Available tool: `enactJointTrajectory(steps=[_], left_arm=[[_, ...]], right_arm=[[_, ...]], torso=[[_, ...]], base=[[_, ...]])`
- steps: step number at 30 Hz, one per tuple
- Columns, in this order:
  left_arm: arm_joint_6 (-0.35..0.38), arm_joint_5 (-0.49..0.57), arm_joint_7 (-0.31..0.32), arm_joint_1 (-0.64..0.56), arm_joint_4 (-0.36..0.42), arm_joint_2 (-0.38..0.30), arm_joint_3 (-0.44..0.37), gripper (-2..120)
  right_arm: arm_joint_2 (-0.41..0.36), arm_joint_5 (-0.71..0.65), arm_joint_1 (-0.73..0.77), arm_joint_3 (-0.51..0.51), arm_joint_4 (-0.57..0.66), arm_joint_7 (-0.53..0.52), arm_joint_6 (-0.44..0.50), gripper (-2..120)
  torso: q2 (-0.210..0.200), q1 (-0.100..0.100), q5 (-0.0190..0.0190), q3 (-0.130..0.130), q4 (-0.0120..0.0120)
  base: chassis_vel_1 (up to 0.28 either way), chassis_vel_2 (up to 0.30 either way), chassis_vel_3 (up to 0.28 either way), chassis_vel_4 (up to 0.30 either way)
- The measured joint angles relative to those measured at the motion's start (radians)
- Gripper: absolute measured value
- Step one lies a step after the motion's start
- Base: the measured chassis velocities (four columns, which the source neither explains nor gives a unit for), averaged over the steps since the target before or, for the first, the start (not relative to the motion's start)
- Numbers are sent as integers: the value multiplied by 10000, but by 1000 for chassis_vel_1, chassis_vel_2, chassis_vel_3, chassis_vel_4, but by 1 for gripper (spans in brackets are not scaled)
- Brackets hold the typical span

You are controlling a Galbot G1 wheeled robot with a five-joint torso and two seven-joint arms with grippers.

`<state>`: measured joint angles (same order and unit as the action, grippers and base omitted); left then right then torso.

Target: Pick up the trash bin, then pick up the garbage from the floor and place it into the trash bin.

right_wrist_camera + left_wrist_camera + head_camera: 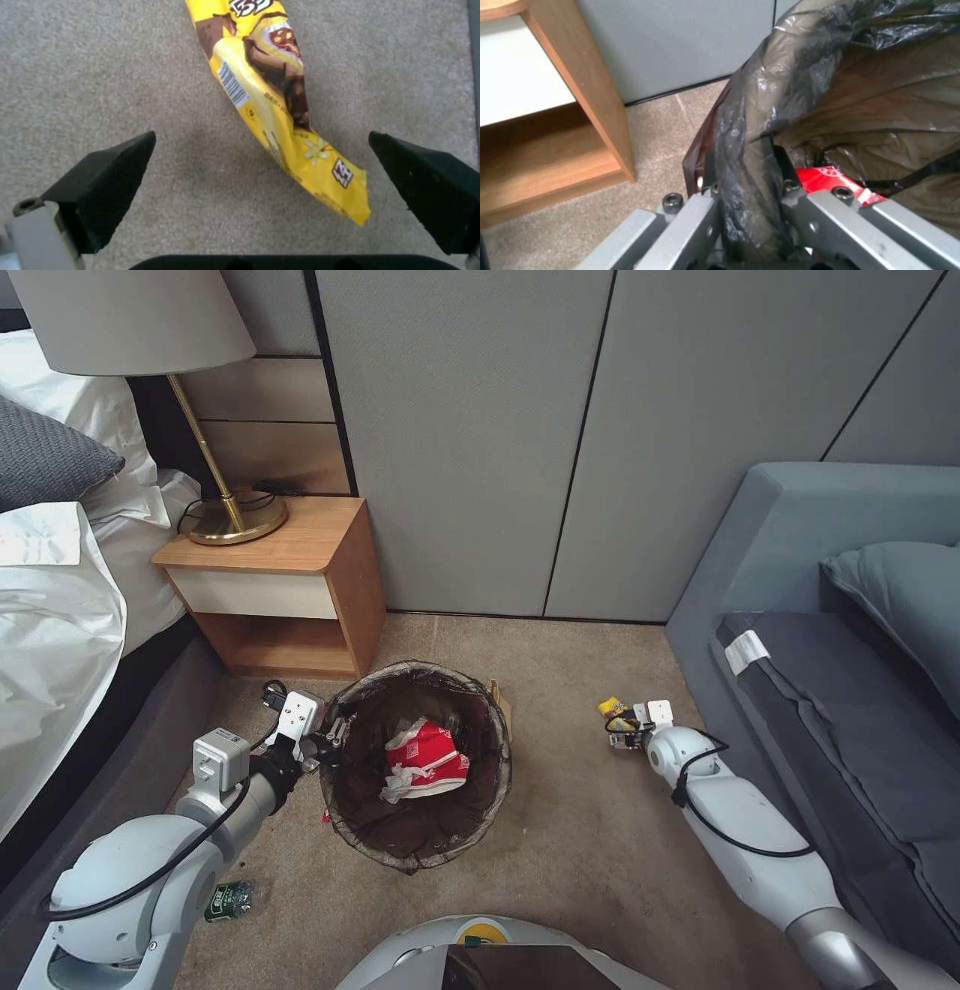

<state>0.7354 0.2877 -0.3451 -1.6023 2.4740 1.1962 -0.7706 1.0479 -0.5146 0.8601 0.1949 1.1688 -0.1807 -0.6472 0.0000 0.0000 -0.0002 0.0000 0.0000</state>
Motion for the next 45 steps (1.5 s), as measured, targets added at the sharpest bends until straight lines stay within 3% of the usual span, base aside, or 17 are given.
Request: enactJointTrajectory(steps=[9,15,22,25,27,29,35,39,45], left_arm=[[0,42,-17,39,-80,-86,0,0],[0,64,-18,68,-102,-81,-6,0],[0,40,-22,107,-160,-71,-12,0],[0,29,-24,134,-190,-64,8,0],[0,29,-24,141,-197,-62,10,0],[0,29,-24,152,-205,-58,16,0],[0,30,-33,147,-204,-55,12,0],[0,35,-46,128,-197,-42,-2,0],[0,26,-41,127,-188,-29,-2,0]], right_arm=[[174,384,-683,-238,-1191,256,302,100],[132,388,-805,-209,-1256,249,246,96],[-153,384,-442,-102,-656,387,137,71],[-227,363,-351,-69,-390,434,98,55],[-233,360,-348,-68,-361,451,89,53],[-203,353,-356,-83,-354,467,74,41],[-151,358,-374,-123,-383,490,72,25],[-130,365,-394,-142,-473,563,88,7],[-138,358,-336,-101,-455,639,129,0]], torso=[[0,0,1,0,-2],[0,0,1,0,1],[0,0,0,0,-3],[0,0,2,0,0],[0,0,1,0,0],[0,0,2,0,0],[0,0,2,0,0],[0,0,1,0,0],[0,0,2,0,0]], base=[[0,0,0,0],[0,0,0,0],[0,0,0,0],[0,0,0,0],[0,0,0,0],[0,0,0,0],[0,0,0,0],[0,0,0,0],[0,0,0,0]])
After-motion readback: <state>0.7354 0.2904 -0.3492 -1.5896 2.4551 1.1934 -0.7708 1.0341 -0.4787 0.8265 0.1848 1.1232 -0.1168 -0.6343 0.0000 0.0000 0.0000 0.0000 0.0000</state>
